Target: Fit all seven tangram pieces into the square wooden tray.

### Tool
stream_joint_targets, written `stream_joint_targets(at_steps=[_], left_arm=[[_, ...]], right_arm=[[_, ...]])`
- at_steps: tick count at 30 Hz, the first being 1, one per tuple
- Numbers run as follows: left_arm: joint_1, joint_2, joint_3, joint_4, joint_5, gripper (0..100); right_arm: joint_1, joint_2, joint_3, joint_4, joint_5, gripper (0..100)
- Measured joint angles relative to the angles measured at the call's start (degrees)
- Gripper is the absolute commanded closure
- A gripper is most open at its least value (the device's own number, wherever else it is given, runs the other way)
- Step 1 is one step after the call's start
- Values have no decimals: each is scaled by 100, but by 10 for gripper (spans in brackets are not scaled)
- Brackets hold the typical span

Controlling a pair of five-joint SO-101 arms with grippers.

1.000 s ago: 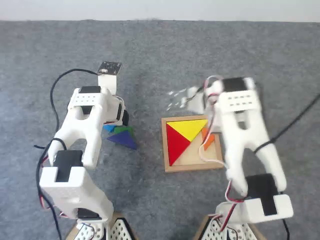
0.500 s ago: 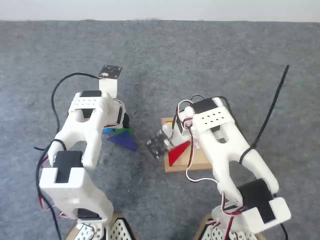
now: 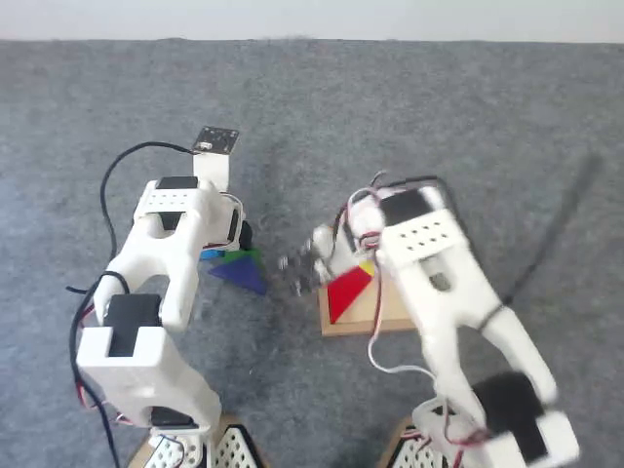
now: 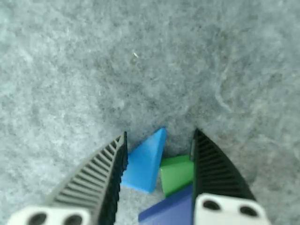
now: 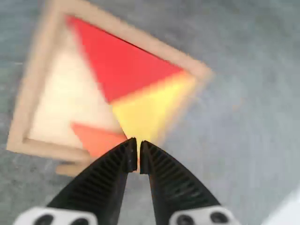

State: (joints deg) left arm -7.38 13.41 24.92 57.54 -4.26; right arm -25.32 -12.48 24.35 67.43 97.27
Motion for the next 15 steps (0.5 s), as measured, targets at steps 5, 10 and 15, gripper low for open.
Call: stream_joint_targets(at_steps=[5,10,15], left_arm=[[0,0,0,0,0,786],[0,0,0,-9,0,786],[0,0,0,-26,0,786]], right_arm=[[932,-1380,-211,774,-1196,979],[2136,-2075,413,791,-2347,979],[2593,-1442,1389,-554,-3938,978]])
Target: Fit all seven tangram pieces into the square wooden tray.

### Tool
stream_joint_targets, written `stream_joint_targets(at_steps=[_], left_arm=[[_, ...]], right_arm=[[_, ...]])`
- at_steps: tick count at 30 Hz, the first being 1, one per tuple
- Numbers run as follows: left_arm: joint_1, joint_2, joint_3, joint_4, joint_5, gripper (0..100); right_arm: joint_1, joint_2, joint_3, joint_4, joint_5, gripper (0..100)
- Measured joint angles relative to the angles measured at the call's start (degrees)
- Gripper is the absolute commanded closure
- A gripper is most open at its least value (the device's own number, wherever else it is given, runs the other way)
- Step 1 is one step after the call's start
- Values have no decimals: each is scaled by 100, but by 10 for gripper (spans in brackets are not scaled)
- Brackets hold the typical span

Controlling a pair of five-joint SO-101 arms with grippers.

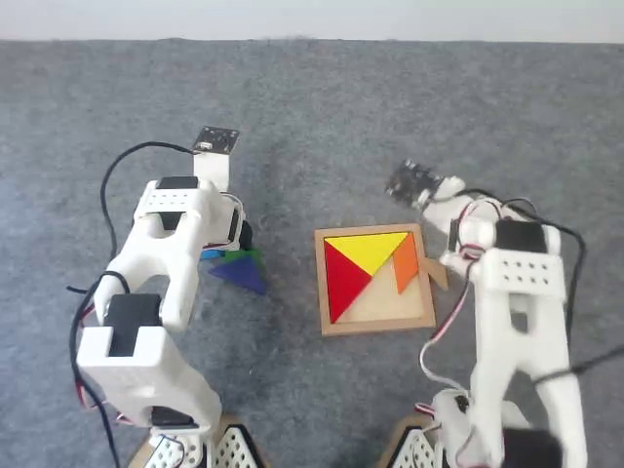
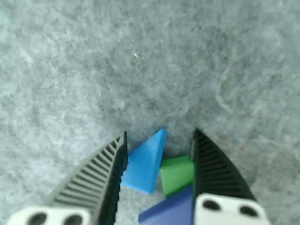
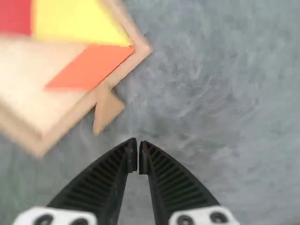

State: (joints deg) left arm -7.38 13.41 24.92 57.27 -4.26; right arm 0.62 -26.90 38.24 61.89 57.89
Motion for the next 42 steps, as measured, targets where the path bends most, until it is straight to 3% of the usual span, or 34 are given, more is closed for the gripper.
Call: stream_joint_targets(at_steps=[4,11,19,29,42], left_arm=[[0,0,97,-62,0,786],[0,0,149,-158,-18,786],[0,0,149,-158,-18,786],[0,0,149,-158,-18,786],[0,0,149,-158,-18,786]], right_arm=[[-97,818,0,-369,-1116,978],[-501,1275,-79,-396,-1345,973],[-325,1275,-149,-193,-1345,679],[-457,1284,114,-387,-967,688],[-580,2435,141,-826,-967,706]])
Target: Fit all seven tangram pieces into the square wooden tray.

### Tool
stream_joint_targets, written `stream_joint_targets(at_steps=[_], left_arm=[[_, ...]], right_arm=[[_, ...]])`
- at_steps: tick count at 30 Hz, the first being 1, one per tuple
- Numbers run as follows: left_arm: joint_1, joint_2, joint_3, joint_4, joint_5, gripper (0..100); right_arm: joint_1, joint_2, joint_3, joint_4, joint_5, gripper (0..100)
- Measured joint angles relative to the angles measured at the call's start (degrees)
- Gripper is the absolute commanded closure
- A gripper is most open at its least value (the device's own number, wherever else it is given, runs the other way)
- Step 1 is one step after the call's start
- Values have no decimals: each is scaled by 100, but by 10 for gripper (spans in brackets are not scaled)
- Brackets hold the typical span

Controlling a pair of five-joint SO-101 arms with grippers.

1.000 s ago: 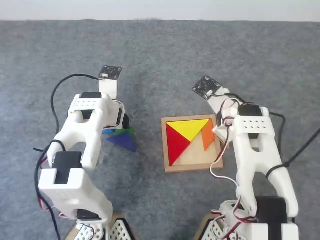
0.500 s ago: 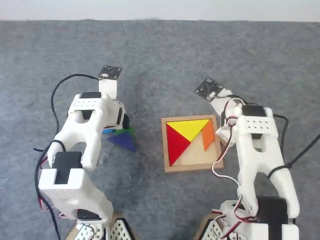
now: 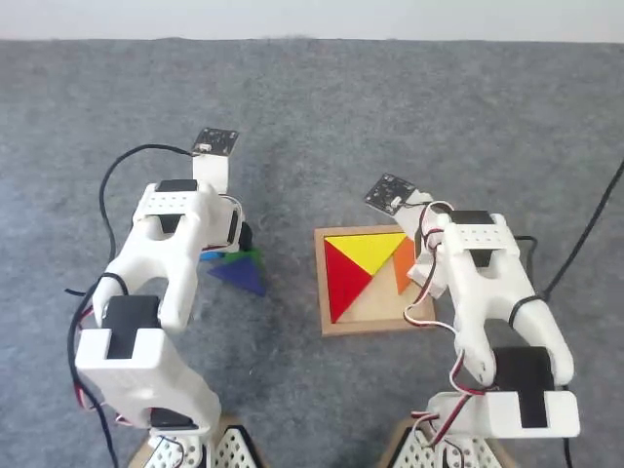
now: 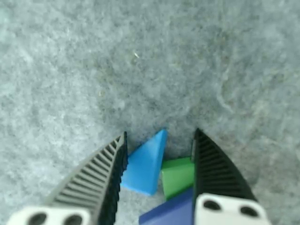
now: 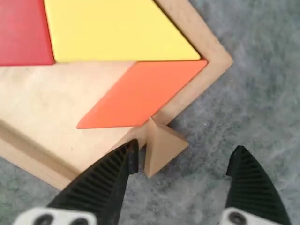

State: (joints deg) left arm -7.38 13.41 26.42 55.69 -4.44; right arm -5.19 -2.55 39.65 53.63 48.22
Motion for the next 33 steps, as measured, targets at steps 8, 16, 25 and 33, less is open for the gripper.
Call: stream_joint_targets(at_steps=[8,16,25,33], left_arm=[[0,0,0,0,0,786],[0,0,0,0,0,786],[0,0,0,0,9,786],[0,0,0,0,9,786]], right_arm=[[0,9,0,-9,0,853],[237,18,-26,-9,-9,855],[457,88,-607,510,18,854],[448,123,-976,791,18,853]])
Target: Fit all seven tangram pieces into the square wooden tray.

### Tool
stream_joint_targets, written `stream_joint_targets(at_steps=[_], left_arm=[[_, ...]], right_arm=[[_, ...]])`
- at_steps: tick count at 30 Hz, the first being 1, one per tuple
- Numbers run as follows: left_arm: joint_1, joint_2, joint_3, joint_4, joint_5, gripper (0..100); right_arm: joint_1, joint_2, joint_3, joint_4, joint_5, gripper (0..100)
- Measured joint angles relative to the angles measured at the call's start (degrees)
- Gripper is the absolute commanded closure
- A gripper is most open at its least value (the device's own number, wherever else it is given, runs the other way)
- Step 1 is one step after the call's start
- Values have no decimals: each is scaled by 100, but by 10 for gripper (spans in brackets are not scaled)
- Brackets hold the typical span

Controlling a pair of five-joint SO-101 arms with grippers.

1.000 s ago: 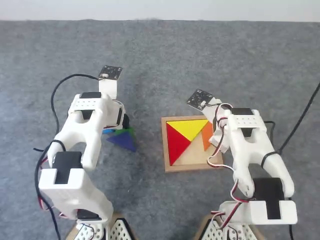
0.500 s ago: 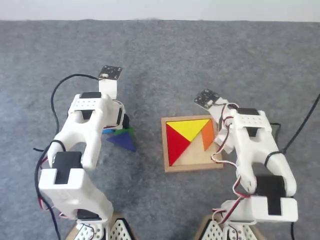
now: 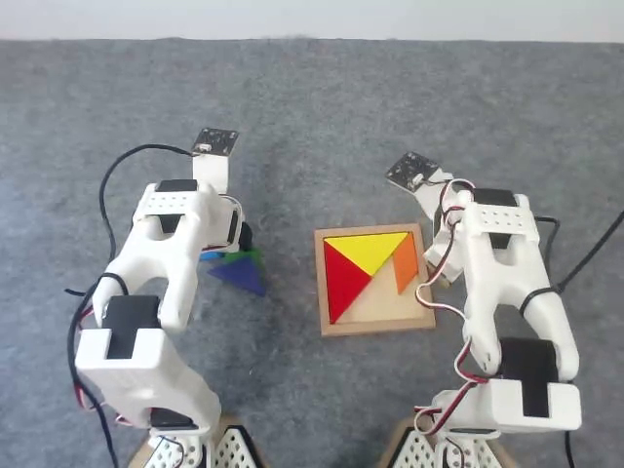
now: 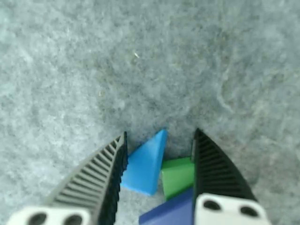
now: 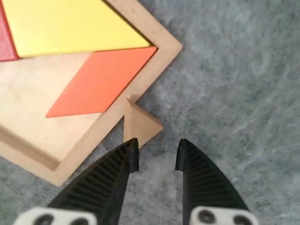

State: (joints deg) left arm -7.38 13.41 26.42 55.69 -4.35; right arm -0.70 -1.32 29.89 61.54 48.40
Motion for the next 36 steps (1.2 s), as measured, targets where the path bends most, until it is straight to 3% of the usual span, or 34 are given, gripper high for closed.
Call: stream_joint_targets(at_steps=[5,12,24,29,36], left_arm=[[0,0,0,0,0,786],[0,0,0,0,0,786],[-9,0,0,0,0,786],[-9,0,0,0,0,786],[-9,0,0,0,0,786]], right_arm=[[-193,9,53,18,18,852],[-237,9,53,18,18,745],[-211,809,53,-264,88,745],[-211,835,53,-325,114,753],[-167,905,-35,-501,105,862]])
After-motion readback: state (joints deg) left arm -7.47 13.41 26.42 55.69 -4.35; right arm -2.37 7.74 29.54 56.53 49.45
